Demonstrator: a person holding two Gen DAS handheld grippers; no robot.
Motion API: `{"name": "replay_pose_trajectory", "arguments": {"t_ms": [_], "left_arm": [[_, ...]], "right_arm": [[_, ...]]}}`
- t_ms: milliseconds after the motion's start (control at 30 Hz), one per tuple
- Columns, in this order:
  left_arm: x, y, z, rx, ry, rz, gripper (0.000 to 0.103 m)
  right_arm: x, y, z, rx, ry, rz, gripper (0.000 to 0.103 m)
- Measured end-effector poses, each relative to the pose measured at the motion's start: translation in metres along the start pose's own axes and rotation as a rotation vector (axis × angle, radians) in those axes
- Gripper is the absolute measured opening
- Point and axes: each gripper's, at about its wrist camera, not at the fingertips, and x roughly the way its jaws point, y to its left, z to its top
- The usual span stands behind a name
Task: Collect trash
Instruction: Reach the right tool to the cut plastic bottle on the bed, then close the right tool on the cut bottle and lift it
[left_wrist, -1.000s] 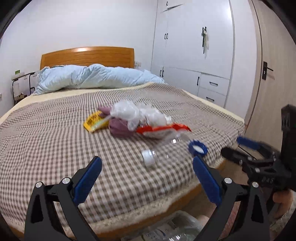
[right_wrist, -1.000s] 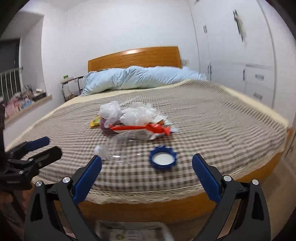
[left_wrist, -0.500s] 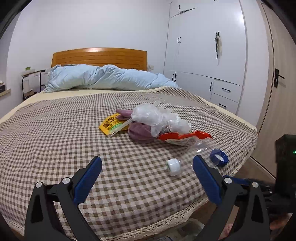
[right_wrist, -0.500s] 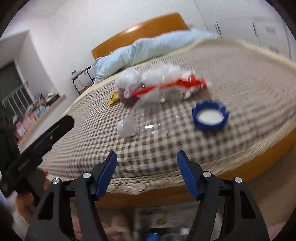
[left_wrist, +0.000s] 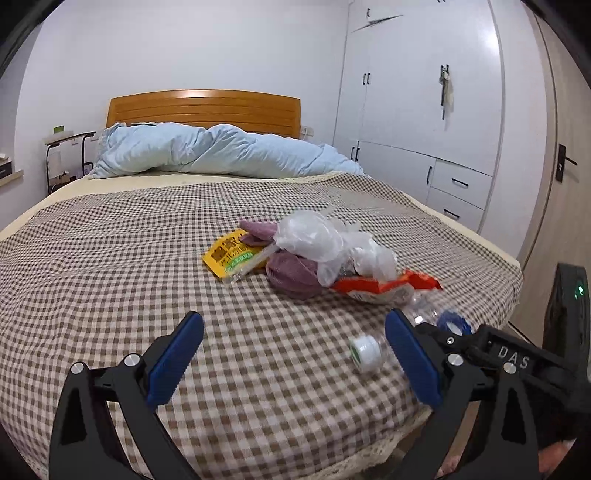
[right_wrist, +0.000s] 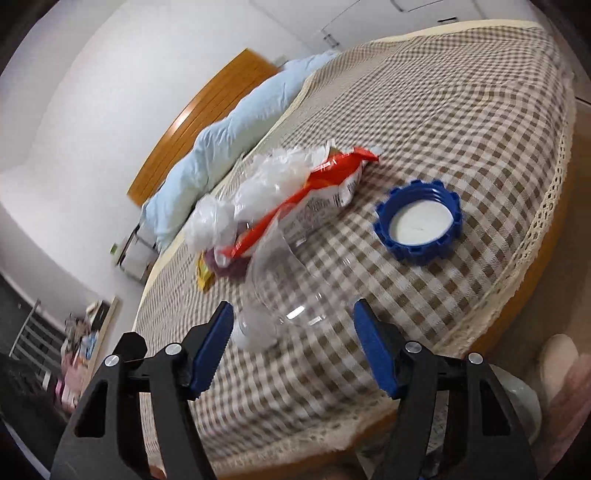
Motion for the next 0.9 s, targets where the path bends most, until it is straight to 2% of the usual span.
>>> {"name": "replay_pose_trajectory", "arguments": {"t_ms": [100, 300, 467, 600, 833, 900], "left_arm": [[0.006, 0.000, 0.008, -0.002, 0.011, 0.008, 0.096], [0.023, 0.007, 0.027, 0.007, 0.053, 0.013, 0.096], [0.039, 0.025, 0.029, -0.086, 0.093, -0.045, 0.096], [0.041, 0.022, 0.028, -0.065, 0.104, -0.060, 0.096], [0.039, 0.010, 0.020, -0.002, 0.112, -0.074, 0.096], [0.037, 0.010, 0.018, -0.007, 0.118, -0.102, 0.096]], "right_arm": [[0.008, 0.005, 0.006, 0.044, -0.019, -0.023, 0.065], [0.023, 0.002, 0.019, 0.161, -0.004, -0.015, 0.065], [0.033, 0.006, 0.027, 0.193, 0.007, -0.047, 0.065], [0.040, 0.005, 0.032, 0.238, 0.003, -0.040, 0.065], [0.033, 0.004, 0.037, 0.213, -0.001, -0.032, 0.059], [0.023, 0.003, 0.037, 0.189, -0.009, -0.022, 0.059]]}}
